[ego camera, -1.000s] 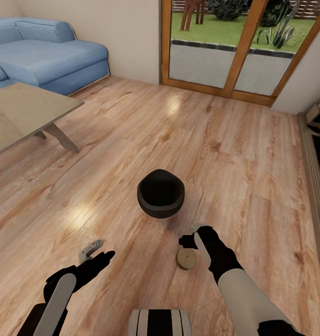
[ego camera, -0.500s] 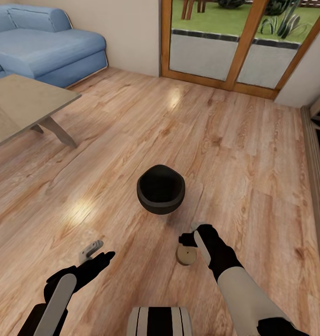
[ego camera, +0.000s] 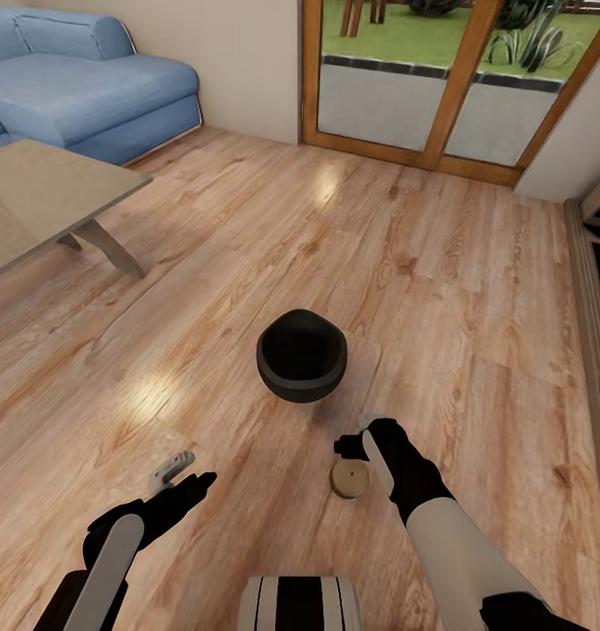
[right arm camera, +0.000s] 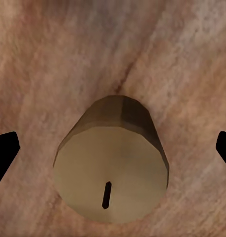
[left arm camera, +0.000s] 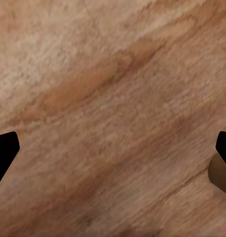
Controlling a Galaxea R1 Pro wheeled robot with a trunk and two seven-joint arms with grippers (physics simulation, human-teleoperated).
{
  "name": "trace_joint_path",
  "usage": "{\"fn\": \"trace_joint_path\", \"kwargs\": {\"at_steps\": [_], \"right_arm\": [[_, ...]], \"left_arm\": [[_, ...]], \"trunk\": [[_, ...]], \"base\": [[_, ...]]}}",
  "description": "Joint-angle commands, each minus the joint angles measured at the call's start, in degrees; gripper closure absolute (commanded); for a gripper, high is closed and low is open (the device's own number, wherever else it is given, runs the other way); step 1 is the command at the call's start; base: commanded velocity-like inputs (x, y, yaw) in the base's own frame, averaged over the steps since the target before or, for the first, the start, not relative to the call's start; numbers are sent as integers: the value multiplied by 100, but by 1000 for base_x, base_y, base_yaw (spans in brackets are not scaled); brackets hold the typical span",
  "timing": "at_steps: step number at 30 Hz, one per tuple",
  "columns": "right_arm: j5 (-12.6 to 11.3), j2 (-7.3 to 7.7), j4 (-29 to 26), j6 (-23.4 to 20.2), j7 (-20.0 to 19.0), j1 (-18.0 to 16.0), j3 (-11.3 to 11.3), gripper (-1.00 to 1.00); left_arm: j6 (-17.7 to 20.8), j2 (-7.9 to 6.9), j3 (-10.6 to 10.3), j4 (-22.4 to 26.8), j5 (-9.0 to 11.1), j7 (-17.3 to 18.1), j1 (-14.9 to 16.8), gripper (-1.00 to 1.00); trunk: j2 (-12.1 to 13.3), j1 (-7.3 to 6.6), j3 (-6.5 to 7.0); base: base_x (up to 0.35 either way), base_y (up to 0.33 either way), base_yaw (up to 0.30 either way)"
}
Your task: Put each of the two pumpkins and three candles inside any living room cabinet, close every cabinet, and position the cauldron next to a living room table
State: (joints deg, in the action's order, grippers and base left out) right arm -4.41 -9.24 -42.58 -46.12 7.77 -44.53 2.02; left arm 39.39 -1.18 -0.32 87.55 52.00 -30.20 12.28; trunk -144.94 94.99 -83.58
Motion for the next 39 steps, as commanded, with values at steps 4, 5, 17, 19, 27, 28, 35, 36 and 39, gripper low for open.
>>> {"fn": "trace_joint_path", "kwargs": {"at_steps": [4,5,17,19,27,28,35,36,39], "right_arm": [[-50,-8,-5,-26,44,-2,17,-100],[-51,-9,-5,-27,45,-2,17,-100],[-52,-32,-5,-28,40,-3,17,-100],[-52,-33,-5,-28,40,-3,17,-100],[-52,-40,-5,-30,40,-7,25,-100],[-52,-40,-5,-30,40,-8,25,-100],[-52,-44,-5,-35,40,-19,26,-100],[-52,-44,-5,-36,40,-22,26,-100],[-52,-43,-5,-37,40,-36,26,-100]], "left_arm": [[8,2,-4,7,61,-54,5,-100],[8,2,-6,7,60,-52,5,-100],[8,4,-7,16,61,-46,5,-100],[8,8,-9,20,63,-46,5,-100],[8,12,-12,24,64,-47,4,-100],[8,12,-12,24,64,-47,3,-100],[8,11,-12,19,60,-53,3,-100],[8,9,-12,19,61,-54,3,-100],[8,10,-12,17,60,-58,4,-100]], "trunk": [[-7,9,-92],[-8,12,-115],[-18,30,-270],[-18,30,-270],[-18,30,-270],[-18,30,-270],[-18,30,-270],[-18,30,-270],[-22,38,-336]], "base": [[0,0,0],[0,0,0],[0,0,0],[0,0,0],[0,0,0],[0,0,0],[0,0,0],[0,0,0],[0,0,0]]}}
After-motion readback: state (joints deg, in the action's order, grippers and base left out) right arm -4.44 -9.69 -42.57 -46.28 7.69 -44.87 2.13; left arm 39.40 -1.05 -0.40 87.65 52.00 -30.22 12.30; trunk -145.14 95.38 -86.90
